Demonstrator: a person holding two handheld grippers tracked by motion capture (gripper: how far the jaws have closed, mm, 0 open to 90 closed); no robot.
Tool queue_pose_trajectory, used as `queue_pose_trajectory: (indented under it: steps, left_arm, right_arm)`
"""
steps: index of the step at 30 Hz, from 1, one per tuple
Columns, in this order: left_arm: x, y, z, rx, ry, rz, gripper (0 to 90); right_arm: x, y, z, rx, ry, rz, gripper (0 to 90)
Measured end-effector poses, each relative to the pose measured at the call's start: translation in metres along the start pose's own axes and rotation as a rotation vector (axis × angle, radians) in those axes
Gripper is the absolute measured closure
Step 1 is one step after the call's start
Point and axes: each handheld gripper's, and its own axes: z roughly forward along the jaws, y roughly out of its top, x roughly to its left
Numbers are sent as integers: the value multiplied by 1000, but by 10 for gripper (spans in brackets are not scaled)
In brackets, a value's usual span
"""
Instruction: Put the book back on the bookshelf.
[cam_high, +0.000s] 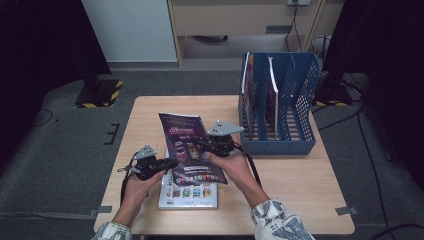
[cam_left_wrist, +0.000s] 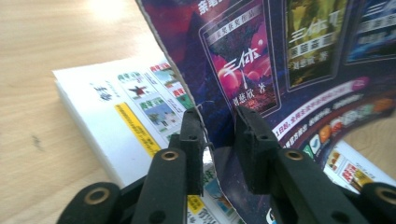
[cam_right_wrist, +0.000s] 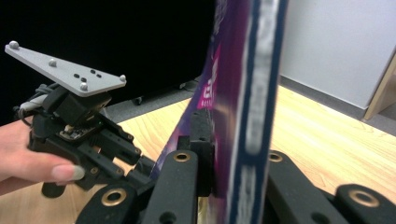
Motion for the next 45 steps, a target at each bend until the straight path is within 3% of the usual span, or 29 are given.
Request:
queue_pose_trajectory:
  steps: [3,5,6,8,18,21,24,27,29,32,34,35,36,37,39,40,41,42,43,45]
  left_arm:
    - [0,2,-4,-19,11,18,758]
    - [-3,4,-4,-20,21,40,758]
    - [-4,6,-4,-31,29,70,758]
    - [-6,7,-4,-32,35,85,759]
    - [-10,8,-7,-42,47,114,759]
    - [-10,10,-10,-56,56,122,766]
    - [-10,11,-12,-67,68,128,769]
    - [-9,11,-13,-68,66,132,770]
    - [-9,11,-13,-71,77,142,768]
    - [-10,11,-12,-72,87,141,742]
    - [-9,10,-12,-73,97,138,698]
    - [-8,9,-11,-85,128,140,647]
    - [-8,9,-11,-85,128,140,561]
    - [-3,9,-11,-104,150,129,474]
    - [4,6,-13,-87,177,89,364]
    - [4,6,-13,-87,177,89,311]
    - [13,3,-16,-56,217,68,267]
    - [13,3,-16,-56,217,68,243]
    - [21,0,-19,-53,237,37,220]
    - [27,-2,-22,-47,260,14,165]
  right_arm:
    - [0,4,-3,10,0,-19,820]
    - [1,7,-5,5,6,-21,811]
    - [1,9,-6,2,6,-26,810]
    - [2,14,-8,3,11,-42,796]
    - [4,30,-9,-4,28,-75,762]
    - [5,37,-9,7,47,-73,685]
    - [5,40,-9,6,57,-68,673]
    - [4,41,-7,8,56,-65,690]
    - [3,40,-8,-5,38,-57,803]
    - [2,38,-9,-20,15,-54,834]
    - [2,38,-10,-26,6,-64,837]
    - [3,38,-11,-27,-1,-75,838]
    - [3,38,-11,-27,-1,-75,838]
    - [3,39,-12,-29,-4,-77,838]
    - [2,40,-13,-35,-8,-71,839]
    - [2,40,-13,-35,-8,-71,839]
    - [1,42,-15,-51,-14,-70,839]
    - [1,42,-15,-51,-14,-70,839]
    - [1,45,-17,-71,-24,-80,839]
    - [0,47,-19,-88,-36,-77,839]
